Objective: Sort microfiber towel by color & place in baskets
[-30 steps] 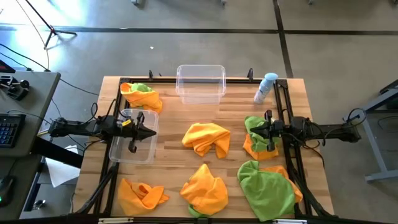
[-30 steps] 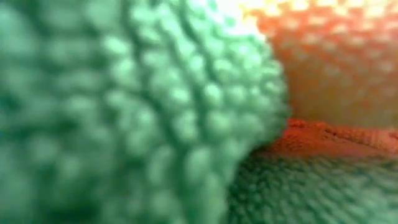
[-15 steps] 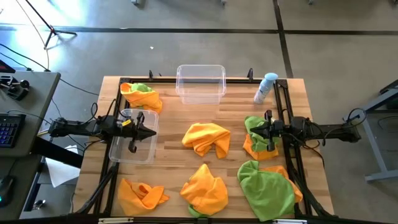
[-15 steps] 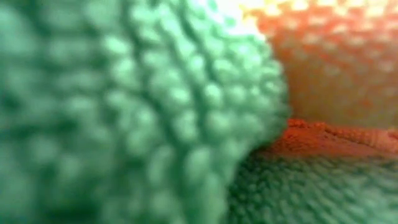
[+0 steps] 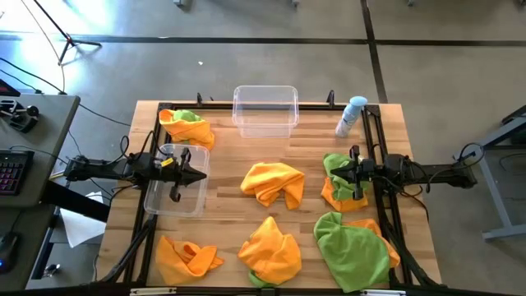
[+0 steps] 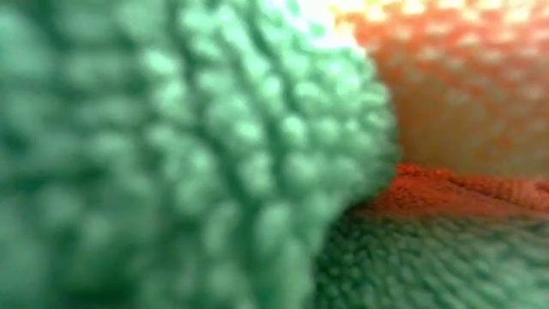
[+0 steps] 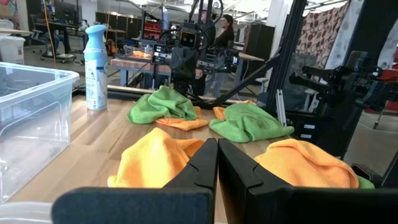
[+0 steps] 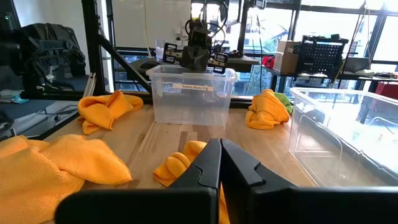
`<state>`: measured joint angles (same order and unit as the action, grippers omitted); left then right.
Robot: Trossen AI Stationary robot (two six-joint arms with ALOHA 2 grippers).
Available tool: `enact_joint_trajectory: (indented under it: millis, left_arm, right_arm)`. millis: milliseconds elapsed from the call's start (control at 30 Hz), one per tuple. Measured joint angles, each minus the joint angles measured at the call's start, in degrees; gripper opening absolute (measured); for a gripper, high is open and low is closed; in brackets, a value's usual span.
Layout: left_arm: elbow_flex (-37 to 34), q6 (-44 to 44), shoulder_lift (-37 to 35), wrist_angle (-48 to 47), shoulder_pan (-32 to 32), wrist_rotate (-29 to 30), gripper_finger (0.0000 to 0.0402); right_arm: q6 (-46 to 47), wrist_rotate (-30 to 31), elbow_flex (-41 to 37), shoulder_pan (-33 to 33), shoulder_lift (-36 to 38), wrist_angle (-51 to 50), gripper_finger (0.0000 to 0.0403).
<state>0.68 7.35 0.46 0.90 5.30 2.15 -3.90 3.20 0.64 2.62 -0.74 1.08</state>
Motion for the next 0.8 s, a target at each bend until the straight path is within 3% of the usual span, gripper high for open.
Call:
enact_joint_trajectory:
  millis: [800]
  left_arm:
    - [0.0, 0.0, 0.0, 0.0, 0.0, 0.0, 0.0000]
  right_arm:
    - [1.5, 0.0, 0.0, 0.0, 0.0, 0.1, 0.0000]
